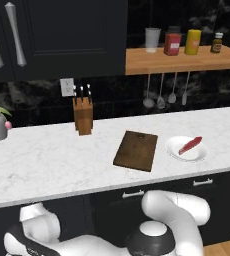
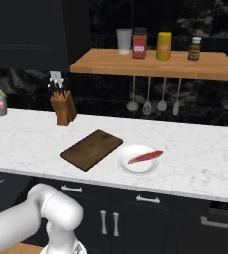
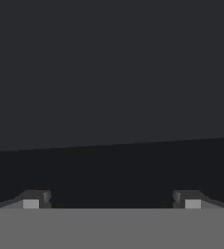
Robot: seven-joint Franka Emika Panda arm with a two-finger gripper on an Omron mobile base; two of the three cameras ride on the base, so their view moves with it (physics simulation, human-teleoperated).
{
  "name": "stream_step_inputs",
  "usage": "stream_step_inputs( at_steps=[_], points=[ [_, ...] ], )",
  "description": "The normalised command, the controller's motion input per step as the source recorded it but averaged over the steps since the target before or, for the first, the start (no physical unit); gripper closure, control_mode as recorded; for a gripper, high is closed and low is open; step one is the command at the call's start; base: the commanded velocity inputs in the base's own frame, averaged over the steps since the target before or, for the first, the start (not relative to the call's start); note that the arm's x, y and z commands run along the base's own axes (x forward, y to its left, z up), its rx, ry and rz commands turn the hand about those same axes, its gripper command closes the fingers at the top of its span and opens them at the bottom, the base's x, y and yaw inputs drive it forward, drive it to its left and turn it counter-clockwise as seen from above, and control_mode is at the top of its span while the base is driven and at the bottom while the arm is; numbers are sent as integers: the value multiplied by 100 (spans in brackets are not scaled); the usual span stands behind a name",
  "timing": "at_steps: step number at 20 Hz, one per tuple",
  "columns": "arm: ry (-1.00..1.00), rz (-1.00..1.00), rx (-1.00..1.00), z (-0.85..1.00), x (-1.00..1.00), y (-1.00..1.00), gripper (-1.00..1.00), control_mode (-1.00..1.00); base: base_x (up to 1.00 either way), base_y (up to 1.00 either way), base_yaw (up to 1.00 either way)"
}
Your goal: Pick up the knife from the drawer and place it on the cutting board. Then place the meat from the plate to the cutting board.
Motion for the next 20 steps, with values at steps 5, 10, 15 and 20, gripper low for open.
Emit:
stream_step_inputs(
  at_steps=[5,10,15,20],
  points=[
    [-1,0,-16,39,83,33,-100,-100,0,0,0],
    [0,0,-18,-23,13,12,-100,-100,0,0,0],
    [-18,-2,-13,0,9,17,-100,-100,0,0,0],
    [-39,0,-4,0,0,16,-100,-100,0,0,0]
  ],
)
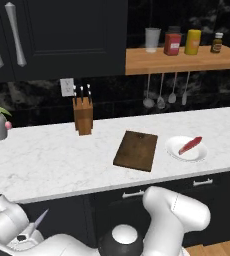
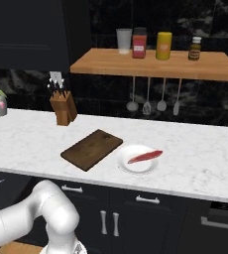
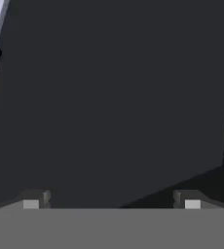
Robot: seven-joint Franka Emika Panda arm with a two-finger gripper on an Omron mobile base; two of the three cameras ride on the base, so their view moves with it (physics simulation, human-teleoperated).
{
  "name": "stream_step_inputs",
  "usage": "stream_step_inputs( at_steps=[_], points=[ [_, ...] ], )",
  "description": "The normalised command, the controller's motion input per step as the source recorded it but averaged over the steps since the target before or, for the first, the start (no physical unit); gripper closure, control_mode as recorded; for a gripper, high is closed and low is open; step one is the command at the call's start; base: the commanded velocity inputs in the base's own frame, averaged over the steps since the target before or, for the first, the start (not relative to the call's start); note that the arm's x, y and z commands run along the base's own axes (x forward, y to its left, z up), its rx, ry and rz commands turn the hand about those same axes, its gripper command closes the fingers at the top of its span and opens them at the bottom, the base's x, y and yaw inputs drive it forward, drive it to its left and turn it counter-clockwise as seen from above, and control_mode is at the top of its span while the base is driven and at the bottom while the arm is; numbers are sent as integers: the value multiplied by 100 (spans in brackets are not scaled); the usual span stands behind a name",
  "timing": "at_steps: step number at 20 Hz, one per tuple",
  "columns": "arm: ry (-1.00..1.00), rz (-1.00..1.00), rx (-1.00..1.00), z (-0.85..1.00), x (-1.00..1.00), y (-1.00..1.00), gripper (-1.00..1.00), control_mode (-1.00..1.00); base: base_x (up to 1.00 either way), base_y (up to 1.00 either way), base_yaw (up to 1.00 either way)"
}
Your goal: Pick up the knife from the drawer and place it on the cutting board. Then place the meat from the plate to the cutting board.
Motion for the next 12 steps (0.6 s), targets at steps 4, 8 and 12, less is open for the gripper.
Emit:
stream_step_inputs(
  at_steps=[4,8,12],
  points=[
    [-22,0,0,0,28,10,-100,-100,0,0,0],
    [-3,0,0,-2,43,4,-100,-100,0,0,0],
    [-5,0,0,-7,41,11,-100,-100,0,0,0]
  ],
)
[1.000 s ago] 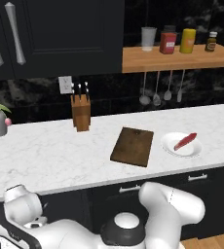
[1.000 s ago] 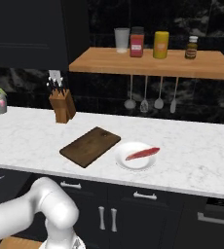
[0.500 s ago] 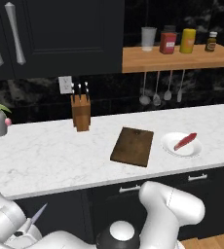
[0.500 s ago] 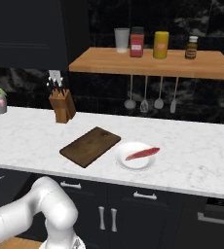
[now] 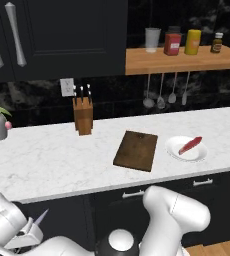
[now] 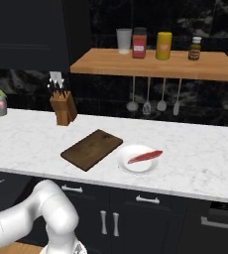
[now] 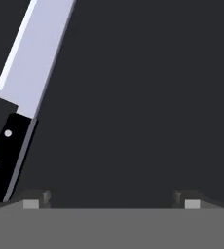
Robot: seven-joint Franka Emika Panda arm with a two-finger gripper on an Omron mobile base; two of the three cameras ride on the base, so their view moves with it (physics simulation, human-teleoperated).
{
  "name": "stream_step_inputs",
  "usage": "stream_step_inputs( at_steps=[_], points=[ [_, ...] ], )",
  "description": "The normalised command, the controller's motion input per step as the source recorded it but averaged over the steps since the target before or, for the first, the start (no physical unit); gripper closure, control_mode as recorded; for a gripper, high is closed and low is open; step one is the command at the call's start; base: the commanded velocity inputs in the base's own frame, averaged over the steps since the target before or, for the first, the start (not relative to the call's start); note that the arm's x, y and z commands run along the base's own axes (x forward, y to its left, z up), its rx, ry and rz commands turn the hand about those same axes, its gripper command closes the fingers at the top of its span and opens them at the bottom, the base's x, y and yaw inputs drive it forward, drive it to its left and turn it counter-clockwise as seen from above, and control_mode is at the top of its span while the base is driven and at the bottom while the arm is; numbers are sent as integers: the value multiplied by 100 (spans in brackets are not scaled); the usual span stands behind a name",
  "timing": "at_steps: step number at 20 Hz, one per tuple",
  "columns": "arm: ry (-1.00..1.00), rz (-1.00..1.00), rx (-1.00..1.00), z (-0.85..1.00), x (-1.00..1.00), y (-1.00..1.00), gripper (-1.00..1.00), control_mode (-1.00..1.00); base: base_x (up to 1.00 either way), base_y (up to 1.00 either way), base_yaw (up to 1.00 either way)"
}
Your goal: Pick up the knife from the drawer and place it on the cutting board. Then place the meat from the plate to the cutting board.
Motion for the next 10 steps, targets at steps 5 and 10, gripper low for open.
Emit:
stream_step_inputs(
  at_steps=[5,10],
  points=[
    [-14,0,0,-18,23,32,-100,-100,0,0,0],
    [-11,0,0,-17,21,23,-100,-100,0,0,0]
  ],
)
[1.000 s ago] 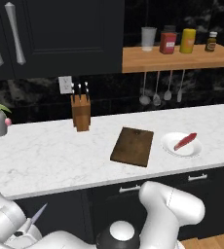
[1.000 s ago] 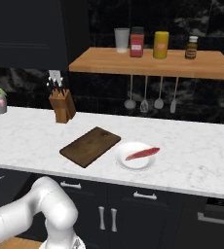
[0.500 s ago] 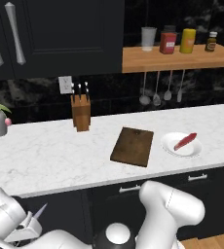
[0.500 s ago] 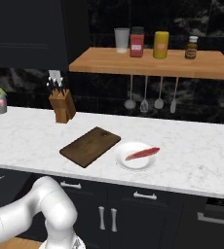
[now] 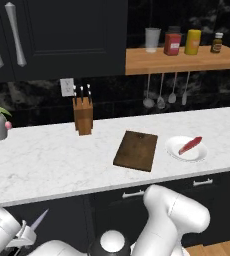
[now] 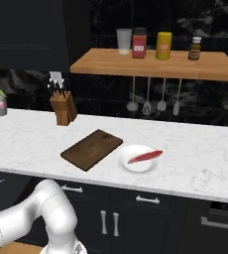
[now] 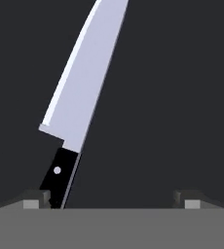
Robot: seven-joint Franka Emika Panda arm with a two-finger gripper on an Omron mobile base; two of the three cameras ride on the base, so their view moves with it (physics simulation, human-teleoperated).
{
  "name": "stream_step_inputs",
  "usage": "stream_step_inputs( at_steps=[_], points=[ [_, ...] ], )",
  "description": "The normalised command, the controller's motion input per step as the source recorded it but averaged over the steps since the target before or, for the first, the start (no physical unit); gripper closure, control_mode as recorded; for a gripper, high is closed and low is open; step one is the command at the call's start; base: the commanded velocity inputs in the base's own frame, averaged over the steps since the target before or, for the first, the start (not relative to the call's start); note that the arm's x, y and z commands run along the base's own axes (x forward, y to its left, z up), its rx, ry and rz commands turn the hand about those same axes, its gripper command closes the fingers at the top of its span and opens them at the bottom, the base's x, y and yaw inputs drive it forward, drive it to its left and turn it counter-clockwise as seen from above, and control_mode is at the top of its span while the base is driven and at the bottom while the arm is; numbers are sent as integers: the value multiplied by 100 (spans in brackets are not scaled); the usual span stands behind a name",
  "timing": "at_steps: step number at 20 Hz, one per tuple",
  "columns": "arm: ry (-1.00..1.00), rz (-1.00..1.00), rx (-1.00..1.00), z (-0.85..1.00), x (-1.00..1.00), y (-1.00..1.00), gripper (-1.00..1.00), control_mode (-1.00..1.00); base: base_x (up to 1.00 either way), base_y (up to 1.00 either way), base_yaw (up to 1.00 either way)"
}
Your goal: Pick up the knife from the drawer and place it on the cutting board. Then place the meat from the plate to the cutting board.
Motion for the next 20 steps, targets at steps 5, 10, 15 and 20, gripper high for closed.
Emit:
stream_step_inputs(
  at_steps=[5,10,15,20],
  points=[
    [0,0,0,-19,28,28,-100,-100,0,0,0],
    [1,0,0,-28,16,32,-100,-100,0,0,0],
    [0,0,2,-25,14,27,-100,-100,0,0,0],
    [0,-4,5,-7,-18,0,-100,-100,0,0,0]
  ],
)
